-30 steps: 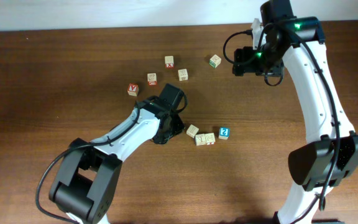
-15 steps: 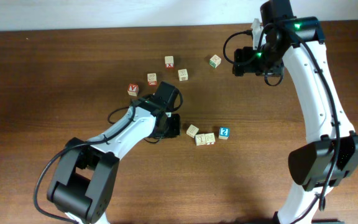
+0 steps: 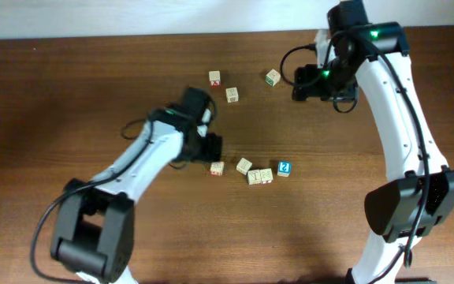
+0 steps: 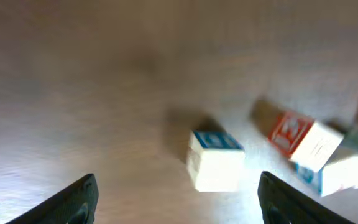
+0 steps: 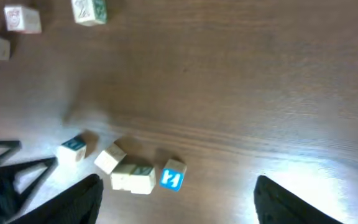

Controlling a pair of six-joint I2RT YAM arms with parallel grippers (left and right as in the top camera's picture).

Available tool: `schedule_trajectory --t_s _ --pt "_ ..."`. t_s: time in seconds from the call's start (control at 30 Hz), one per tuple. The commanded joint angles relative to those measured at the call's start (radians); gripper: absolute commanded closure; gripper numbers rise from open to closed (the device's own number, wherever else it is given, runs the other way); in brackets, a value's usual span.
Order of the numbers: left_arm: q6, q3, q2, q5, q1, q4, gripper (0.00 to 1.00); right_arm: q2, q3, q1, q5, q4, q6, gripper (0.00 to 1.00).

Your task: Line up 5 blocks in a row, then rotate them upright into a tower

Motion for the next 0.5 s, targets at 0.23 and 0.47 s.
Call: schedule_trajectory --t_s 0.23,0.47 --pt "0.117 0.145 -0.158 -0.074 0.311 -0.017 0.01 -0.003 -0.314 0.289 -0.005 0.195 0.137 0.36" --pt "0.117 0.145 -0.158 -0.074 0.346 -0.016 0.01 -0.003 -0.512 0.359 0.031 0.389 0.349 0.39"
